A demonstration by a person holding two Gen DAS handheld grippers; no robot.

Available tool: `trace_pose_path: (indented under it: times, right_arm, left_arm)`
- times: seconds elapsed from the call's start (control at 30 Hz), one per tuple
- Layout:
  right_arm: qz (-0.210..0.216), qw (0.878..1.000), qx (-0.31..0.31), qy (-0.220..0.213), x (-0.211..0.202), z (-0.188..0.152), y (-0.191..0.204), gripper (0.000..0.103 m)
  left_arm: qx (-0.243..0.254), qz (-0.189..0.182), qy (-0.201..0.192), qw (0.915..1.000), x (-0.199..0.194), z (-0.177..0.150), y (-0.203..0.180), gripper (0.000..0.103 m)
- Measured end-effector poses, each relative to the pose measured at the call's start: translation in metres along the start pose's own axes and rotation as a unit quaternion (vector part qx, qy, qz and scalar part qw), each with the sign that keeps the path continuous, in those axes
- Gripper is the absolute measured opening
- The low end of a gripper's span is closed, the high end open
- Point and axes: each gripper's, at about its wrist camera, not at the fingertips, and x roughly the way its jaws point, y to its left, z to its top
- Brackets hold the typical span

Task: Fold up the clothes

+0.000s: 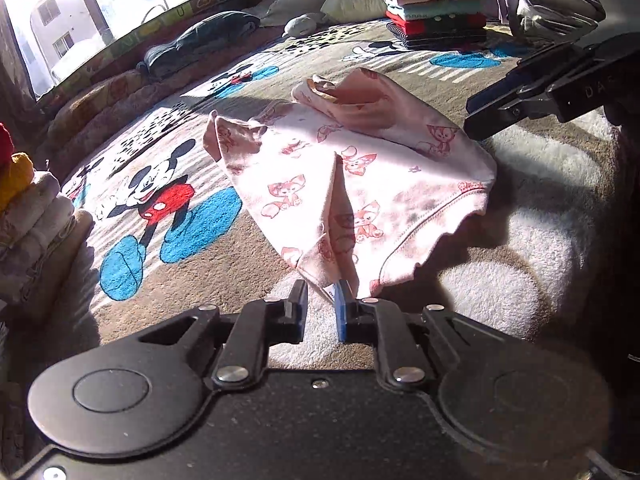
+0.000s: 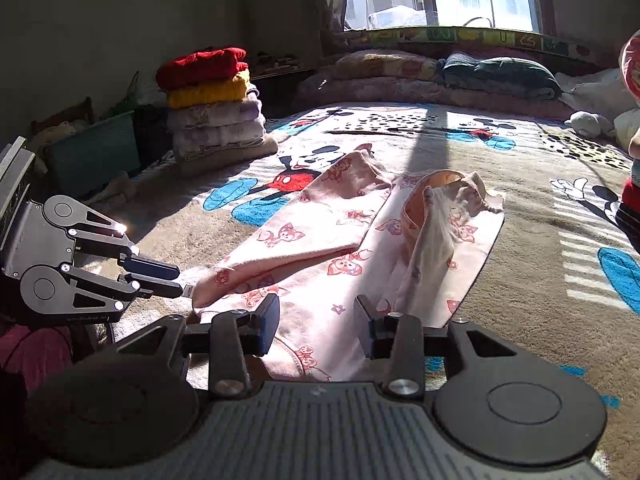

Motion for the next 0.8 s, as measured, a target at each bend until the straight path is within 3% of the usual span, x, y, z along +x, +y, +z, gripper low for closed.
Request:
trace_pose_path:
  times: [0.03, 0.1, 0.17, 0.23, 0.3, 0.5, 0.67, 0.8]
  right_arm:
    - [0.008, 0.999, 0.044, -0.011, 0.003, -0.001, -0.01, 0.045]
    - [0.034, 0.991, 0.128, -0.035, 0.011, -0.008, -0.028, 0.055]
    - [0.055, 0.978, 0.193, -0.06, 0.018, -0.015, -0.043, 0.075]
    - [0.046, 0.974, 0.202, -0.091, 0.017, -0.021, -0.048, 0.077]
    - [-0.005, 0.979, 0.166, -0.117, 0.012, -0.022, -0.047, 0.078]
    - [-0.018, 0.971, 0.192, -0.144, 0.015, -0.008, -0.081, 0.091]
    - [0.007, 0.959, 0.251, -0.134, 0.03, -0.009, -0.107, 0.091]
    - [0.007, 0.962, 0.248, -0.116, 0.043, -0.007, -0.108, 0.091]
  left_arm:
    - [-0.03, -0.005, 0.0, 0.9995, 0.002, 0.005, 0.005, 0.025]
    - [-0.101, -0.026, -0.002, 0.9946, 0.005, 0.013, 0.014, 0.046]
    - [-0.159, -0.045, -0.008, 0.9862, 0.007, 0.017, 0.022, 0.05]
    - [-0.199, -0.056, -0.005, 0.9785, 0.013, 0.025, 0.029, 0.05]
    - [-0.219, -0.049, 0.001, 0.9745, 0.021, 0.032, 0.033, 0.05]
    - [-0.249, -0.027, 0.004, 0.968, 0.058, 0.07, 0.059, 0.05]
    - [-0.218, -0.01, -0.009, 0.976, 0.086, 0.113, 0.08, 0.047]
    - [-0.165, 0.0, -0.025, 0.986, 0.108, 0.147, 0.092, 0.046]
